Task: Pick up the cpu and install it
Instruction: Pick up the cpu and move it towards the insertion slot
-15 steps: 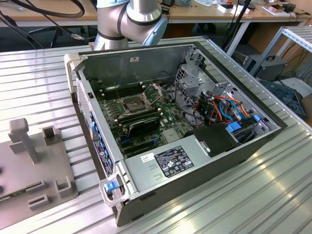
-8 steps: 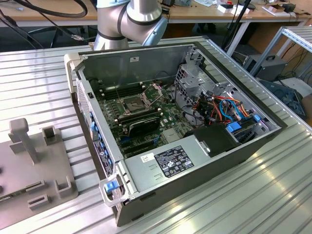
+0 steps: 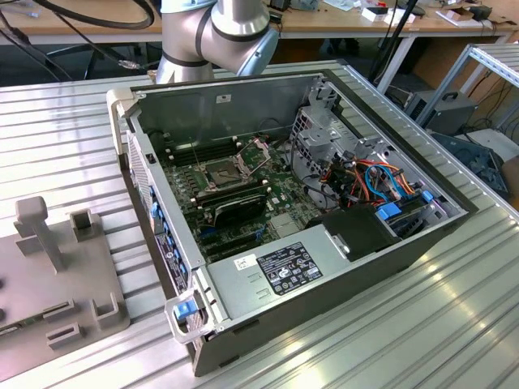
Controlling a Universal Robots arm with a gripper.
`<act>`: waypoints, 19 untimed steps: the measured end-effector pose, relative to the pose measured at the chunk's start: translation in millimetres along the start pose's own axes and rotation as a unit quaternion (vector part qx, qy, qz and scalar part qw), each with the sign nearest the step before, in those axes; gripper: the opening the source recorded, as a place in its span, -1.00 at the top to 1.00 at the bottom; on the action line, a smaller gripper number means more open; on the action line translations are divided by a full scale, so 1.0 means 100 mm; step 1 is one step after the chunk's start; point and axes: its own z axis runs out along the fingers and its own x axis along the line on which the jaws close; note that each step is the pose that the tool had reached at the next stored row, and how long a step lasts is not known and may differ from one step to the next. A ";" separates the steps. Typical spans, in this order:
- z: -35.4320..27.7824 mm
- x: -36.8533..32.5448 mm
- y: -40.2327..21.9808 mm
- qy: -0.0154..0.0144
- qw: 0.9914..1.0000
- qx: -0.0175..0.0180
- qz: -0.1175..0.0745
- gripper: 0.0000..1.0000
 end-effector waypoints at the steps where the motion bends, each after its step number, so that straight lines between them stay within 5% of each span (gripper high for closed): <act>1: -0.001 -0.031 -0.002 0.000 1.000 0.000 0.000 -0.09; 6: -0.004 -0.141 -0.010 0.000 1.000 0.000 0.000 -0.09; 19: -0.015 -0.559 -0.039 0.000 1.000 0.000 0.000 -0.09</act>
